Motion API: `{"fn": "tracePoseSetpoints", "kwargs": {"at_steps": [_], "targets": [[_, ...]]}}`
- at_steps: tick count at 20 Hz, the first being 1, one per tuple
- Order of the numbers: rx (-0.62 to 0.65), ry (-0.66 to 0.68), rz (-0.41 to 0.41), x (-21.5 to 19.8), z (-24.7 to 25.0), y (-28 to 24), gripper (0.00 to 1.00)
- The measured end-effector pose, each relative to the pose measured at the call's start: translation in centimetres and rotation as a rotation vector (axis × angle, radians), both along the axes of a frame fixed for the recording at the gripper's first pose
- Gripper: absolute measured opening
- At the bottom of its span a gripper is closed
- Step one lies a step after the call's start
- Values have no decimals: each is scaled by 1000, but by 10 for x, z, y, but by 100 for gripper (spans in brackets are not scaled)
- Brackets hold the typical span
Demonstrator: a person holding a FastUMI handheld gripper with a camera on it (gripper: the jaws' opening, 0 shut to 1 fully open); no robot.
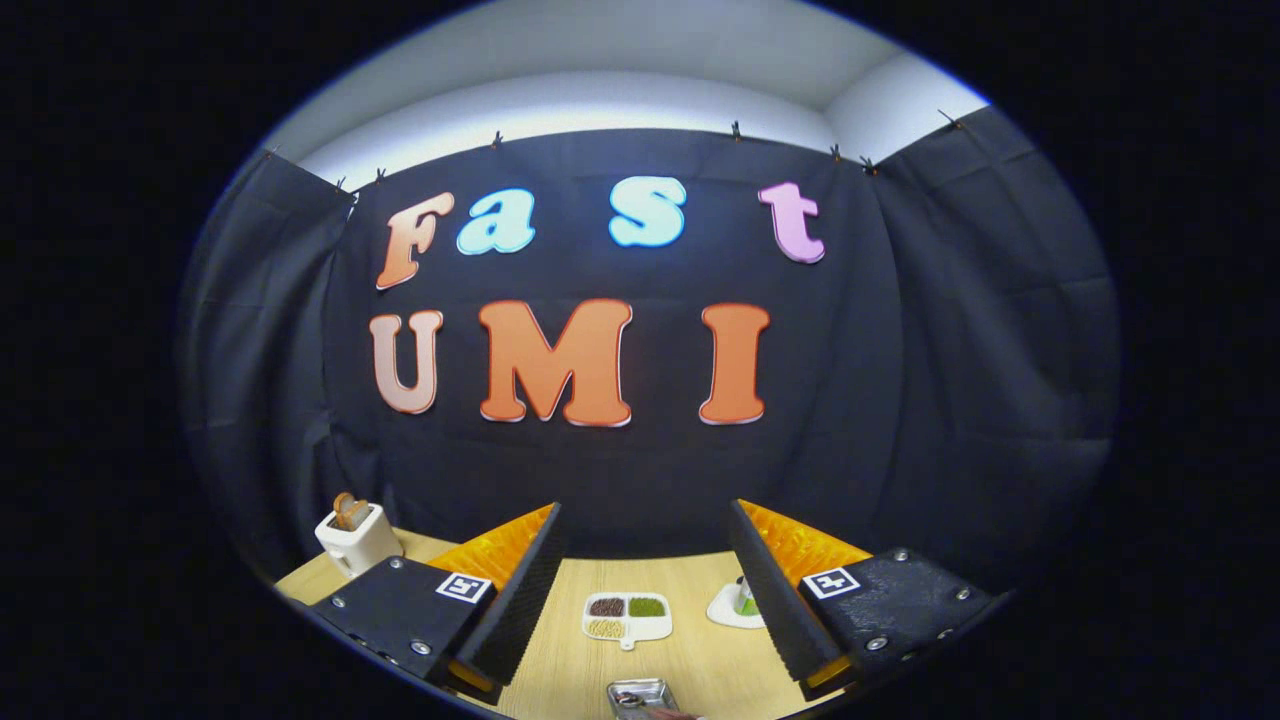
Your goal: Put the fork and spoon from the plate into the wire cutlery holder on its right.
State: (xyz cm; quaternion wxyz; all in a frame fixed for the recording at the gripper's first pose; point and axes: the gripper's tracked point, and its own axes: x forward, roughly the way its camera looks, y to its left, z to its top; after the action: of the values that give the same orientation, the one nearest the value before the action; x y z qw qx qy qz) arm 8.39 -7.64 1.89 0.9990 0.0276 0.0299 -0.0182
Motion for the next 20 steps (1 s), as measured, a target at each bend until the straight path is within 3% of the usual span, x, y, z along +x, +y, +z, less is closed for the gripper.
{"fn": "tracePoseSetpoints", "kwargs": {"at_steps": [6, 13, 20], "targets": [[-30, -173, 8, -9, 58, 13, 97], [-30, -245, 24, -16, 73, 28, 97], [-21, -223, 31, -17, 57, 40, 97]]}}
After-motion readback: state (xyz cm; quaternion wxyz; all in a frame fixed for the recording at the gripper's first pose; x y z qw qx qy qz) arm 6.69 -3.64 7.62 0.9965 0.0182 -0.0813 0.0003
